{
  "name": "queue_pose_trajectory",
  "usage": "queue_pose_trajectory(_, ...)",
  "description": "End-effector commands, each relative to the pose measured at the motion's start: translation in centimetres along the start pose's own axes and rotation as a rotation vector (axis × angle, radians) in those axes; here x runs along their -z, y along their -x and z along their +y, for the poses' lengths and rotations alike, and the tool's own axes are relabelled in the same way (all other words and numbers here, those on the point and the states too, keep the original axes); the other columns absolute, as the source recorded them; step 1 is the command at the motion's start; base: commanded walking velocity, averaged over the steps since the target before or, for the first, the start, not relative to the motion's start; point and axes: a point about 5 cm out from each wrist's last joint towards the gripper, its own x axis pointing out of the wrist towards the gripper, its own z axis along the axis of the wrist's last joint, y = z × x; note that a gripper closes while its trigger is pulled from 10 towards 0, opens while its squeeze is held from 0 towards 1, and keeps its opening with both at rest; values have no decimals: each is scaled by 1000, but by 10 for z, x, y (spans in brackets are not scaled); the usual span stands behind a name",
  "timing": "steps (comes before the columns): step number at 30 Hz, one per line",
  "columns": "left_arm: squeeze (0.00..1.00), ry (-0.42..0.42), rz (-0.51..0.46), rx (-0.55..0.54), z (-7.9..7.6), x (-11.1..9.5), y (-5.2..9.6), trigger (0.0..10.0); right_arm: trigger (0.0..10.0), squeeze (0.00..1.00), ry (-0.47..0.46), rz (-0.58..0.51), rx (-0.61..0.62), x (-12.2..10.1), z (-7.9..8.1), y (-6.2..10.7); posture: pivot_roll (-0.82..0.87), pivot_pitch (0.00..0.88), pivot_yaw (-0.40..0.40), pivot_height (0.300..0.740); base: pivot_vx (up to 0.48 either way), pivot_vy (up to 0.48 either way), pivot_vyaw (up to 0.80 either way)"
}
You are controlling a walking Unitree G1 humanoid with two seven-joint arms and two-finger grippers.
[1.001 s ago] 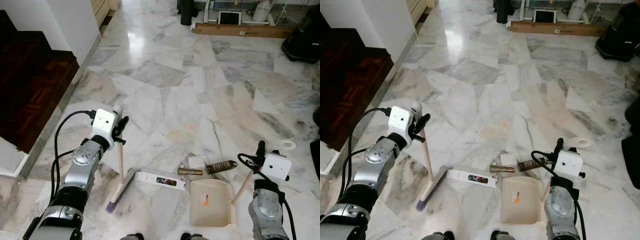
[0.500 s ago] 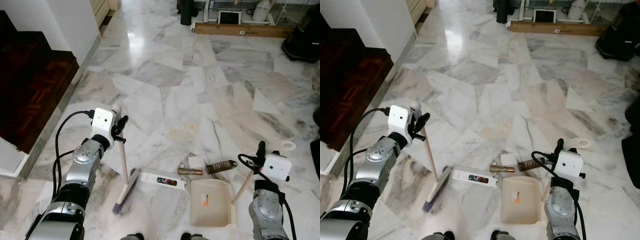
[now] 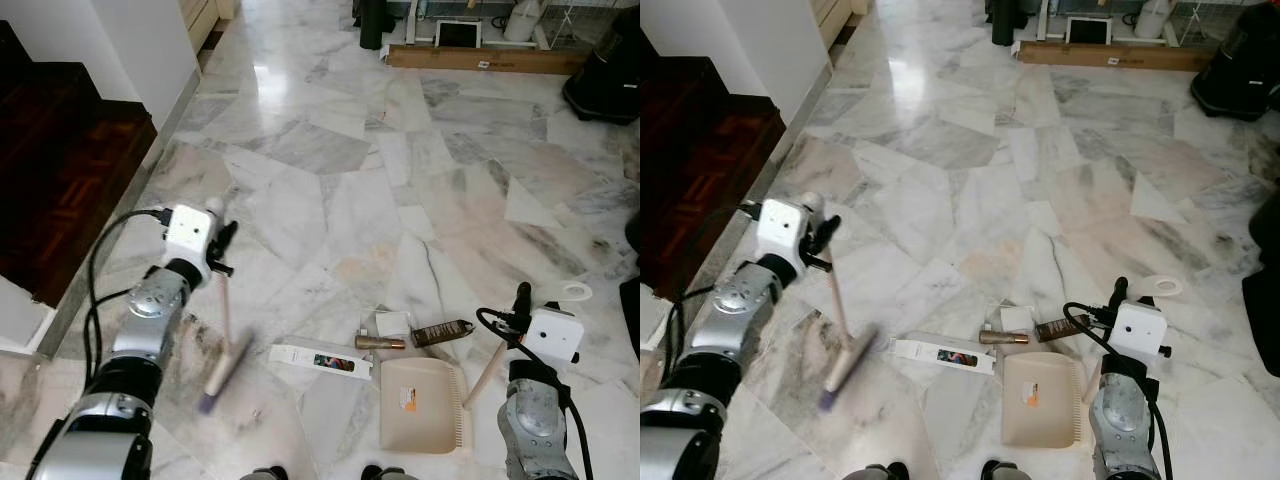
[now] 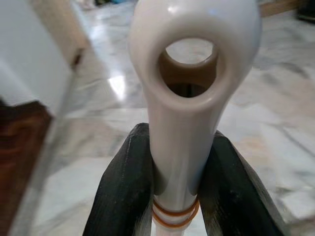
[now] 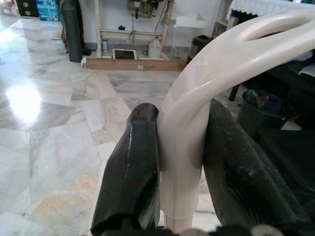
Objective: Sweep floor
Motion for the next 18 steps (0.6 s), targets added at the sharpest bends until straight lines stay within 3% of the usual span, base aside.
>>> queue_pose_trajectory(1,361,-19,-14,-25,6,-2,0,10000,10000,0,5,17,-2,5,-2,6,99,187,52,740,0,0,0)
queue_pose_trajectory(6,361,28,9,-28,-5,7,-2,10000,10000,0,7,12,-5,4,-2,5,85,185,47,740,0,0,0)
queue_pose_trajectory(14,357,207,12,-22,-33,14,-8,10000,10000,0,10,-2,-6,1,-5,4,59,183,36,740,0,0,0)
queue_pose_trajectory(18,357,221,12,-16,-38,14,-9,10000,10000,0,5,-3,-1,1,-6,4,55,184,32,740,0,0,0)
